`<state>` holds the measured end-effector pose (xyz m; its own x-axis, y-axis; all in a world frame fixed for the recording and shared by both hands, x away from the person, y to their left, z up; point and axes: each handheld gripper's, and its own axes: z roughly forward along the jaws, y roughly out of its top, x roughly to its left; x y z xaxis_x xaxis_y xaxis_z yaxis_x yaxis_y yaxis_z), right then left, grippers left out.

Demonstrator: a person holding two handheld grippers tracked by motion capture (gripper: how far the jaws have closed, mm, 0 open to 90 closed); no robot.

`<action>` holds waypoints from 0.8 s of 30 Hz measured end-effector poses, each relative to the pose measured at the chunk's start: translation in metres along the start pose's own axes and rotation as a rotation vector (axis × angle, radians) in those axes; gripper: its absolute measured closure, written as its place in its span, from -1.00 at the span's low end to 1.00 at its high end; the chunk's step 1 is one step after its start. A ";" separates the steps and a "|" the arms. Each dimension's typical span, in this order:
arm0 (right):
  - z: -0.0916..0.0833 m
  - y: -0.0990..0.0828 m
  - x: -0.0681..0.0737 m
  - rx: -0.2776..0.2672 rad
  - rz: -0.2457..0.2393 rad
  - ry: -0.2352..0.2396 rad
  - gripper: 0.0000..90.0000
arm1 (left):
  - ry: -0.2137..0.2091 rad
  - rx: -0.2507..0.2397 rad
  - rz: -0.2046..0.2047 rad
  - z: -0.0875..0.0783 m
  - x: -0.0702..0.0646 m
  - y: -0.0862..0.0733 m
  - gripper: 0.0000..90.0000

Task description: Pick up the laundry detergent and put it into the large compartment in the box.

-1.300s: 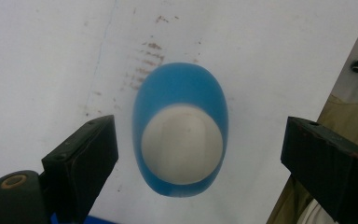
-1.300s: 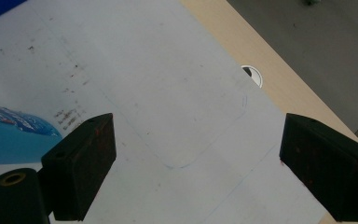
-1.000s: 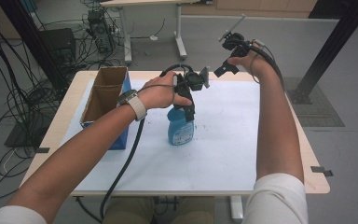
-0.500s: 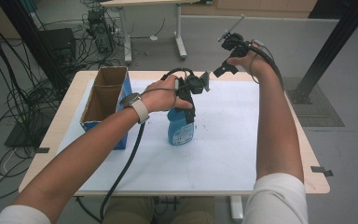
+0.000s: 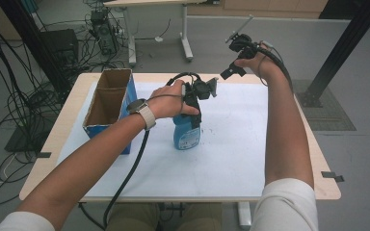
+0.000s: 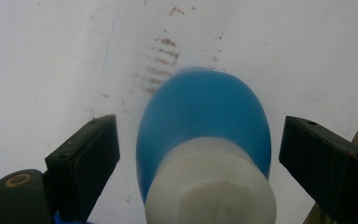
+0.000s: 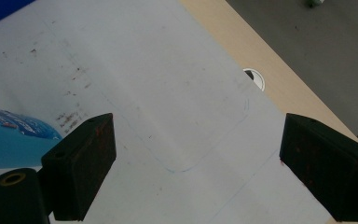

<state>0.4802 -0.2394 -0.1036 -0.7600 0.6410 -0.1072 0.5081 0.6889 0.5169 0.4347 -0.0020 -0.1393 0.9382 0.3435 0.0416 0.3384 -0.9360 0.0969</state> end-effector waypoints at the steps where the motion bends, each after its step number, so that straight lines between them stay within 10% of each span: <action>1: 0.000 0.000 0.000 -0.001 0.001 0.000 -0.76 | -0.012 0.001 -0.002 0.001 0.001 0.000 -0.72; 24: 0.001 0.001 0.001 -0.001 -0.003 0.001 -0.76 | 0.037 0.013 0.002 0.011 -0.007 0.004 -0.60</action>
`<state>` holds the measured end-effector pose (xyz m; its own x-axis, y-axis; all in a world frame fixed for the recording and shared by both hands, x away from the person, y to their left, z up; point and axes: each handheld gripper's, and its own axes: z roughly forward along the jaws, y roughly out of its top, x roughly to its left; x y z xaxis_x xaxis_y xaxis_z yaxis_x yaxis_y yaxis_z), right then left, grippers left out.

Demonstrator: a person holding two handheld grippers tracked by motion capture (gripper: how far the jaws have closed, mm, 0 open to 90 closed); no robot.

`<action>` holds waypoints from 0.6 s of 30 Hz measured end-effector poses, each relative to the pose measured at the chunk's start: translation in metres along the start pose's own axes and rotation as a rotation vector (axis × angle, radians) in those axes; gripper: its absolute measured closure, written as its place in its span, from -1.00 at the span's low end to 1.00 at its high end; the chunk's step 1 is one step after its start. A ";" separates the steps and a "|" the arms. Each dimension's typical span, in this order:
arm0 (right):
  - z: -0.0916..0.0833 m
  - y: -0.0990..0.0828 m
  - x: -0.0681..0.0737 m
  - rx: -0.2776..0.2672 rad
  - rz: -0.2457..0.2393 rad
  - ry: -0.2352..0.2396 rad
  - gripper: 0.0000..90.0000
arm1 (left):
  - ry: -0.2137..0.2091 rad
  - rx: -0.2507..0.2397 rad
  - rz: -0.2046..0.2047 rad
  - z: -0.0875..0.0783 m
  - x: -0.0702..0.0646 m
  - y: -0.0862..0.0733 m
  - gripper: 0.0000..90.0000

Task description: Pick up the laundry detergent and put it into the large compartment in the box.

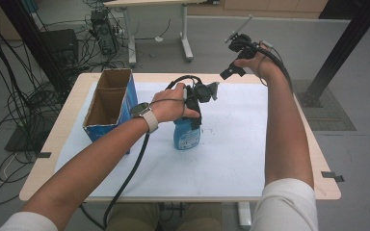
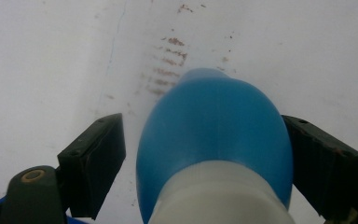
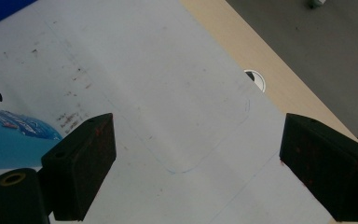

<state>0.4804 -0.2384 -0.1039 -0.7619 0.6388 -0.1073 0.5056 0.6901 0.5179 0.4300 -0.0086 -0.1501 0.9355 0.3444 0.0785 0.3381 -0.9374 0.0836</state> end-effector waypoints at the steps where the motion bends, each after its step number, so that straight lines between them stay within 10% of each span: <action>1: 0.000 0.000 0.000 -0.002 0.000 0.000 -0.76 | 0.000 0.000 0.001 0.000 0.000 0.000 -0.60; 18: -0.002 -0.002 -0.001 -0.011 -0.003 -0.001 -0.76 | -0.012 0.003 -0.008 0.006 0.002 0.000 -0.41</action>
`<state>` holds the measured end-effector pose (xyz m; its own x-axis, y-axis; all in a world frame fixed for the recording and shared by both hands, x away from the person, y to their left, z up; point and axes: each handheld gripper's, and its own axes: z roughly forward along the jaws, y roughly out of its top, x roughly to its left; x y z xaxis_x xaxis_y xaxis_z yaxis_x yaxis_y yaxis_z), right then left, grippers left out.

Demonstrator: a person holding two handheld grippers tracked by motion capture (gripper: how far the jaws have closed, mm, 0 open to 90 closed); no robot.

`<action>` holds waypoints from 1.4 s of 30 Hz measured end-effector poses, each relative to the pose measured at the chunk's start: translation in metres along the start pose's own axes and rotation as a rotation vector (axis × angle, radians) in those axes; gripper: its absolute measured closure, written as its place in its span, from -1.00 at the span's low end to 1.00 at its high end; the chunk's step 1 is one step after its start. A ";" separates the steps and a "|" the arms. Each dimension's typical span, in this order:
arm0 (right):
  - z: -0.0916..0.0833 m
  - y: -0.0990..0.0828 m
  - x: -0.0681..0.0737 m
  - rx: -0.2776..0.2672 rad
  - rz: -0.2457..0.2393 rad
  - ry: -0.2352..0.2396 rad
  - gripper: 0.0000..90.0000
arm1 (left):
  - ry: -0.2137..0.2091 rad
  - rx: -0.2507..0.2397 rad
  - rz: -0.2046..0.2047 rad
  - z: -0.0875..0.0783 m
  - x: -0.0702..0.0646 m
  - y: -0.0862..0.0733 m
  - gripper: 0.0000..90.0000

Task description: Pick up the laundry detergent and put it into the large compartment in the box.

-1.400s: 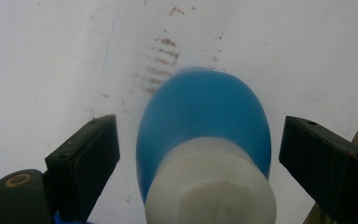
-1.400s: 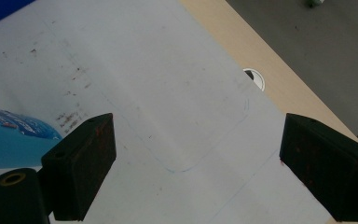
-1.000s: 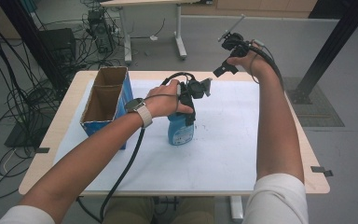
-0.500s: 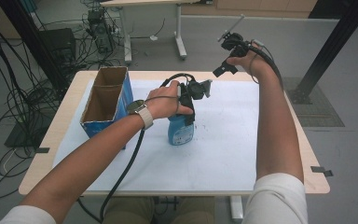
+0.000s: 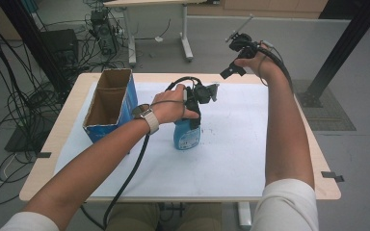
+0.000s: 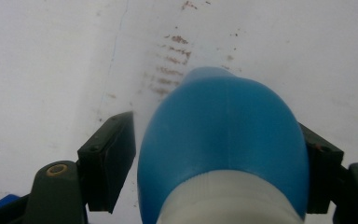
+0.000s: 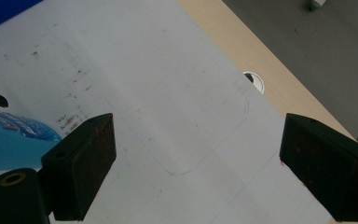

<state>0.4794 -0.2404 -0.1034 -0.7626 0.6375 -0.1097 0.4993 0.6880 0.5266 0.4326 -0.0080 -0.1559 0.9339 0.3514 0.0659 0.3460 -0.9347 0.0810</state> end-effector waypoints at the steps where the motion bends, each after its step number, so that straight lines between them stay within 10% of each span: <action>1: 0.000 0.000 0.000 -0.001 0.001 0.000 -0.76 | -0.001 -0.002 -0.002 0.001 0.000 0.000 -0.40; 42: -0.004 -0.002 0.001 -0.004 0.007 -0.006 -0.76 | -0.043 -0.002 -0.013 0.001 0.007 0.000 -0.15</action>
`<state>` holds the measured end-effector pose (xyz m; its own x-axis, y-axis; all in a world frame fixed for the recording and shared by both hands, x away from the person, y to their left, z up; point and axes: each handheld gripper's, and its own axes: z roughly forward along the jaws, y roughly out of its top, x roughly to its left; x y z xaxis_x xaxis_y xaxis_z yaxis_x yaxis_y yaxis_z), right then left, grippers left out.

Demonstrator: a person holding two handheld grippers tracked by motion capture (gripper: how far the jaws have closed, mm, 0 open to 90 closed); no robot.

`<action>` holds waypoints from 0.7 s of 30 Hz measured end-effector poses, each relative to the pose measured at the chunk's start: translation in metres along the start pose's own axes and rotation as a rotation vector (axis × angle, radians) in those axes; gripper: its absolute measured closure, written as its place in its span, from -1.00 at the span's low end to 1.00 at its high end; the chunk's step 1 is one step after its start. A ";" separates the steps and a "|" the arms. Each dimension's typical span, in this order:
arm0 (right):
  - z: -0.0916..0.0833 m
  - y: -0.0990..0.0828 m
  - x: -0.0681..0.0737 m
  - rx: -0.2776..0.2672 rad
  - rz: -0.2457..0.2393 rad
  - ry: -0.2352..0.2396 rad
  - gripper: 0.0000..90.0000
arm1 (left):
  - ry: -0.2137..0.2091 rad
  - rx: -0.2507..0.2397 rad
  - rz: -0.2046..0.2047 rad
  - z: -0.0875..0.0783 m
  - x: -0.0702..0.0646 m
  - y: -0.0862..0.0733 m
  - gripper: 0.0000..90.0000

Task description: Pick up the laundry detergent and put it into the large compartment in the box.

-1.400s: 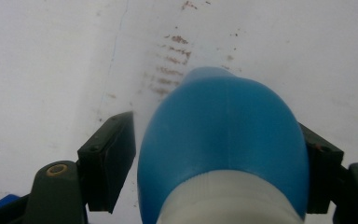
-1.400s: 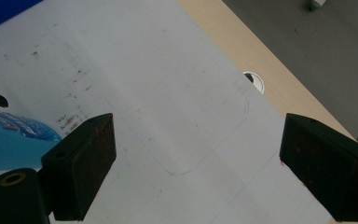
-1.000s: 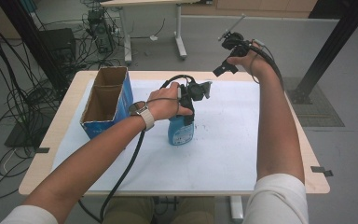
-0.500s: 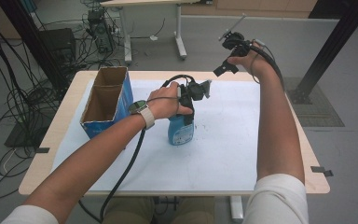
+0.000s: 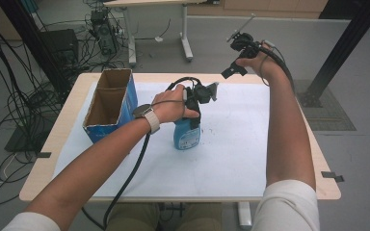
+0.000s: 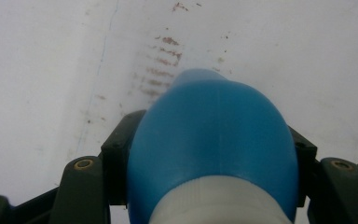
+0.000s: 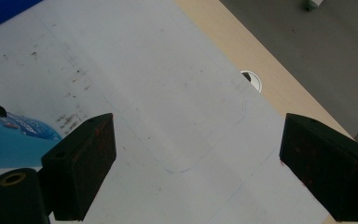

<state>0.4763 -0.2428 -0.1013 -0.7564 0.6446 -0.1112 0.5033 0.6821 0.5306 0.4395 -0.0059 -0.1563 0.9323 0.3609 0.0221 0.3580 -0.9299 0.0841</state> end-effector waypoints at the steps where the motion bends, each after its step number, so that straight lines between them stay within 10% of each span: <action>1: 0.000 0.000 0.000 -0.001 -0.001 0.001 -0.76 | 0.000 0.000 -0.001 0.000 0.000 0.000 -0.15; 21: -0.002 -0.001 0.000 0.000 0.005 -0.002 -0.76 | 0.006 -0.005 0.003 0.000 -0.002 -0.001 -0.15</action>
<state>0.4749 -0.2438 -0.1004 -0.7529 0.6488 -0.1099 0.5073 0.6786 0.5311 0.4376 -0.0054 -0.1566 0.9329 0.3590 0.0286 0.3554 -0.9305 0.0885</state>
